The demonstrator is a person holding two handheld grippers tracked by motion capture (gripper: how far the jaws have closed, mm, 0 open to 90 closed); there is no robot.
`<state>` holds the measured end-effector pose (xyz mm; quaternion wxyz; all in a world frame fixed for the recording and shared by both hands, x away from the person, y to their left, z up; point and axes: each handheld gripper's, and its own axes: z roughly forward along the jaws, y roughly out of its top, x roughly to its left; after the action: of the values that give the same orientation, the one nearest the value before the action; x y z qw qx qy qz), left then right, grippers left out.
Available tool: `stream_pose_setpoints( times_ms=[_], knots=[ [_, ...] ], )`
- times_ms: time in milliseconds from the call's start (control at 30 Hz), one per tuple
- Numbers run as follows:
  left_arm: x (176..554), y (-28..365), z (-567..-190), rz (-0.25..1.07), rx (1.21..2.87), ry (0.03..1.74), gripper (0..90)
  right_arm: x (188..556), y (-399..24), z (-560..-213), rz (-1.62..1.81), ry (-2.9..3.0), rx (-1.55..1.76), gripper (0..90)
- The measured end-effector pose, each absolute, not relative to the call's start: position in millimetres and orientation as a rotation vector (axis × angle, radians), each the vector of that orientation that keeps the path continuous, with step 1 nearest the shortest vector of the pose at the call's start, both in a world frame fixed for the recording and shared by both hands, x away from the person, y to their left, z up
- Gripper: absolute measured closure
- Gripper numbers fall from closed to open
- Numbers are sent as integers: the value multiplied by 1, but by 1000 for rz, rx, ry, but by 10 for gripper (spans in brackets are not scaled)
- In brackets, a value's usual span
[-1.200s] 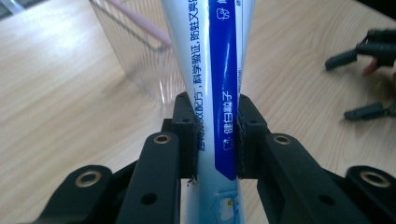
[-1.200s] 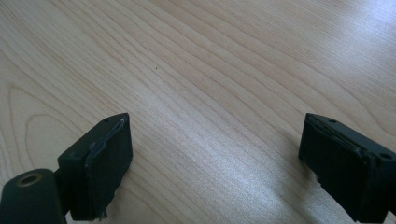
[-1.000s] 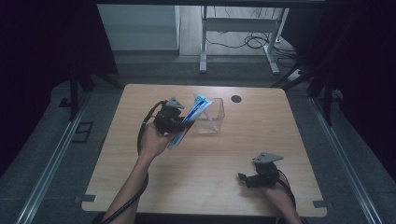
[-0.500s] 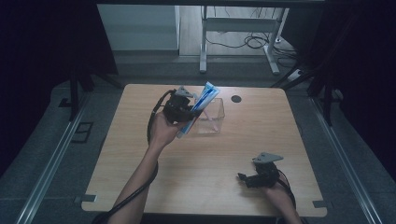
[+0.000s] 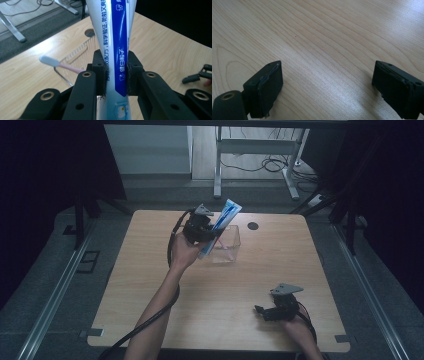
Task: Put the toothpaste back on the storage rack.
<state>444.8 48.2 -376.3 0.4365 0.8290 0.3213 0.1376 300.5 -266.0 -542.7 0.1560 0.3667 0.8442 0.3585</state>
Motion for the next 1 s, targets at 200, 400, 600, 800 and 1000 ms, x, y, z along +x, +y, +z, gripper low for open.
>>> stream_pose_setpoints(
  times_ms=[200,400,600,800,1000],
  knots=[
    [453,39,-374,353,2053,778,746,300,-266,-543,1026,2417,1050,103],
    [462,32,-375,368,2034,758,745,301,-266,-543,1027,2418,1049,102],
    [469,28,-379,381,2002,774,745,301,-266,-543,1026,2418,1049,103],
    [476,25,-383,389,1967,787,745,300,-266,-543,1026,2418,1050,103],
    [482,20,-385,405,1950,790,745,301,-266,-543,1027,2418,1049,103]
  ],
)
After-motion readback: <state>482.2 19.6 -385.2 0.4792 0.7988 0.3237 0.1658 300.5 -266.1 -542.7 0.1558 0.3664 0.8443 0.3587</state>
